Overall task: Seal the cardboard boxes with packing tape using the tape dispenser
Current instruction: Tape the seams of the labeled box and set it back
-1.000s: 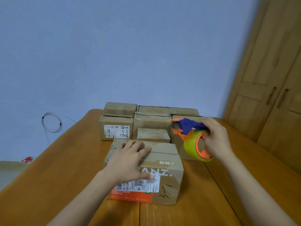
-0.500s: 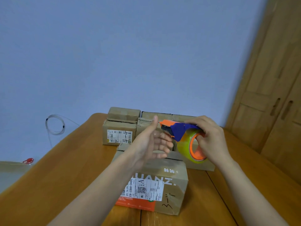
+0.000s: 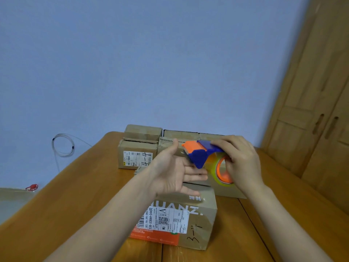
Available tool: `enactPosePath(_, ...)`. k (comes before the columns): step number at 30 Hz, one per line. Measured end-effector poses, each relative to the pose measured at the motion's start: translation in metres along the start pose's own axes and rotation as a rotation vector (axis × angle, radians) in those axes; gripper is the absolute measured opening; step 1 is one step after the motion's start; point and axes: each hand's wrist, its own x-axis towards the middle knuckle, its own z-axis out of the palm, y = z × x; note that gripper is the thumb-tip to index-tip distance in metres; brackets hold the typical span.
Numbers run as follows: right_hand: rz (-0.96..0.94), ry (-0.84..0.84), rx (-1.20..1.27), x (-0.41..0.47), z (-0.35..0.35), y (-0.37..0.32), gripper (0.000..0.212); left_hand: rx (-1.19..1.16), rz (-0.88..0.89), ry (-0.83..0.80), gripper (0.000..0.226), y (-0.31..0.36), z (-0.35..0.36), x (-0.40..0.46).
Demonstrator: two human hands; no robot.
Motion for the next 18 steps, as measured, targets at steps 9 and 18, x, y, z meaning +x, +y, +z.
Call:
enactPosePath(9,-0.213,0.072,-0.1,-0.019,0.01,0.001,0.049,-0.151,-0.029,-0.118,0.101,0.004,-0.001,-0.004)
enactPosePath(18,-0.042,0.1,0.009,-0.019,0.012,0.004,0.032,-0.087,-0.104,-0.16,0.112,0.002,-0.013,-0.001)
